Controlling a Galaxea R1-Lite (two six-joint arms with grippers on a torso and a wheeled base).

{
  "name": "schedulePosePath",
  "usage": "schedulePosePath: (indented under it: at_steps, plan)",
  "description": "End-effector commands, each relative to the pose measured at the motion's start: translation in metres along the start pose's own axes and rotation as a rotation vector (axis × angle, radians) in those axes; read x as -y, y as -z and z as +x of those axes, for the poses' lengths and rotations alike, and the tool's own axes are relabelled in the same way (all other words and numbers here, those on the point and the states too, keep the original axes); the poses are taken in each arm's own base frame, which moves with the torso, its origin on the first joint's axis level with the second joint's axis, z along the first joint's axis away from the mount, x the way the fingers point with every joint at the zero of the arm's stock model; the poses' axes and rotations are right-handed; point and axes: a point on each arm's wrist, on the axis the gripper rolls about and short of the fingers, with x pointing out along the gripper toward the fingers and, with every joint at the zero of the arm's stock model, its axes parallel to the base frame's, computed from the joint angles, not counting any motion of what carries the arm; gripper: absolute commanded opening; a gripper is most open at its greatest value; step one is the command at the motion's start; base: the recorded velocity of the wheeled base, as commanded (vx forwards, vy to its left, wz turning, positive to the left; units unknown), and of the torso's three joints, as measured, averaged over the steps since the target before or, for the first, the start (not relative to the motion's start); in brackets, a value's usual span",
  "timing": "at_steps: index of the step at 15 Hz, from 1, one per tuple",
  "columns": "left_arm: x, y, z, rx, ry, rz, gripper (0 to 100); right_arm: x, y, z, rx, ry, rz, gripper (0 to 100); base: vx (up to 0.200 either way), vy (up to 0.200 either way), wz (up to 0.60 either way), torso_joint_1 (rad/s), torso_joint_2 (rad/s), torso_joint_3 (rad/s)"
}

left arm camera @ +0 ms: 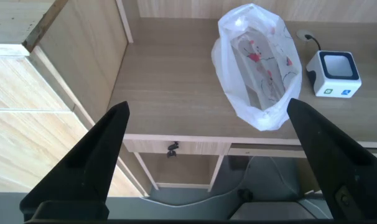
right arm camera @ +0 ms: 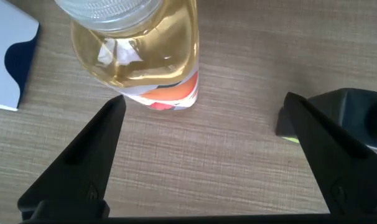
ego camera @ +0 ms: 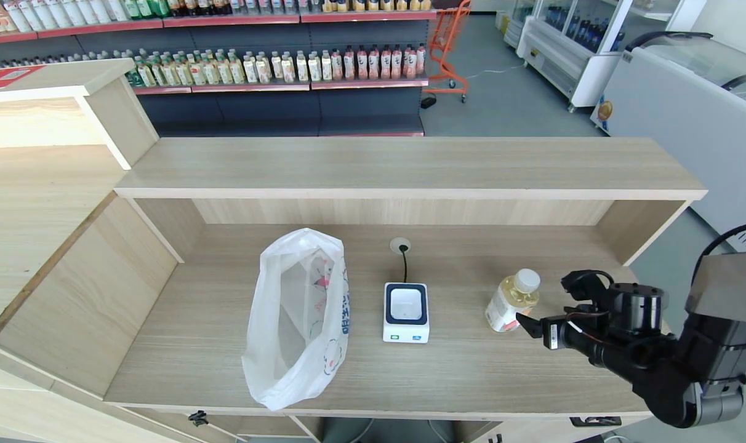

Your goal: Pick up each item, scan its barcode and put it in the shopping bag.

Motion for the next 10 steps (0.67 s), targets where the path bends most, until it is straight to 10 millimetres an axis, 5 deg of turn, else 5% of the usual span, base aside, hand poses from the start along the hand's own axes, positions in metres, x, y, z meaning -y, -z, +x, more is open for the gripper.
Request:
schedulePosePath:
  at_steps: [1,6,10]
  plan:
    - [0.000,0.000,0.000,-0.001,0.001,0.000,100,-0.012,0.016,0.031,-0.002,-0.040,-0.007,100,0.000,0.000,0.00,0.000,0.00,0.000]
    - [0.000,0.000,0.000,-0.001,0.001,0.000,100,-0.051,-0.002,0.068,0.118,-0.135,-0.027,100,0.000,0.000,0.00,0.000,0.00,0.000]
    - [0.000,0.000,0.000,0.000,0.000,0.000,100,-0.082,0.008,0.076,0.101,-0.144,0.036,100,0.000,0.000,0.00,0.000,0.00,0.000]
